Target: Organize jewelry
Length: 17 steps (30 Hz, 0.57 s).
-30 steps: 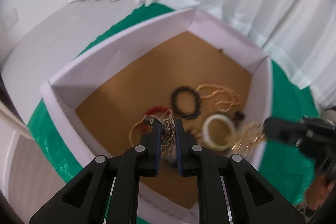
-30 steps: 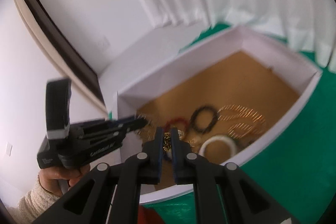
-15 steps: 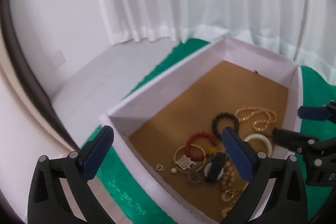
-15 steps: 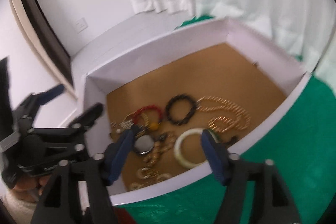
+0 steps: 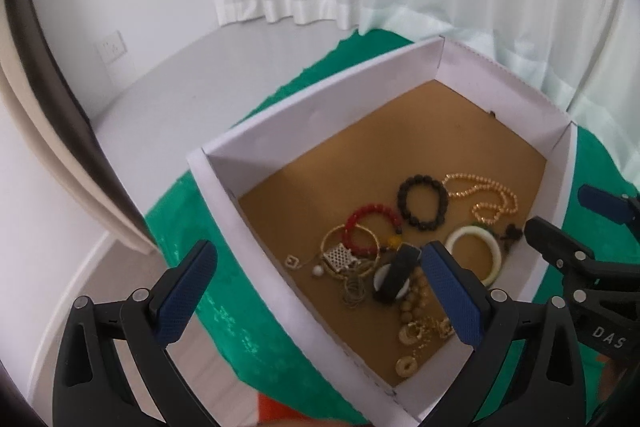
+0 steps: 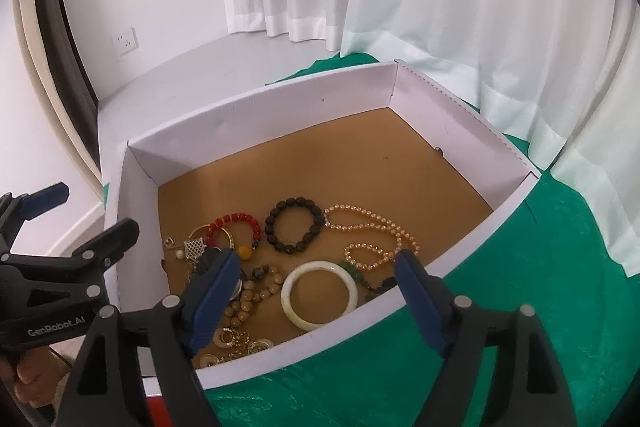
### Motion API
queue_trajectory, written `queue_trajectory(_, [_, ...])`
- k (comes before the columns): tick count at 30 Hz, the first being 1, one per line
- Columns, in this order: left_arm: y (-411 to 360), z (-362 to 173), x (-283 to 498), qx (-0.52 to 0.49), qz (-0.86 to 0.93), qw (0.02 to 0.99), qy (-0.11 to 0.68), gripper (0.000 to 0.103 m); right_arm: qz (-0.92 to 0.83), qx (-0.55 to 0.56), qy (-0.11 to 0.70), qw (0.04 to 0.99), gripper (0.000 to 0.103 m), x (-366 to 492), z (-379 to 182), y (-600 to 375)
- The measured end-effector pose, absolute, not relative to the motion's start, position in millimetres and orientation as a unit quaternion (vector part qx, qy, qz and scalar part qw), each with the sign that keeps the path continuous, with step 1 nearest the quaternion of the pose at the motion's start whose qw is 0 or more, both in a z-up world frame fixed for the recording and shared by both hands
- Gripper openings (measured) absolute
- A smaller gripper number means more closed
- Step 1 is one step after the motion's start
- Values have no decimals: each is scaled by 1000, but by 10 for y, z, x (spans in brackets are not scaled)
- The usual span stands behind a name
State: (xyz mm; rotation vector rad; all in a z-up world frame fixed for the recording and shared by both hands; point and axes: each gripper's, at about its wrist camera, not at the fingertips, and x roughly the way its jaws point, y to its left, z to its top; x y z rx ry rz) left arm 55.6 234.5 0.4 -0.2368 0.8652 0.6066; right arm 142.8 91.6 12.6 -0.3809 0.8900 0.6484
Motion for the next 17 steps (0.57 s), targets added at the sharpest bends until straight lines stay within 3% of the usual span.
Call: queue_trajectory(17, [2390,42,550,-128,291,856,407,102,282,-200,433,833,81,1438,55,982])
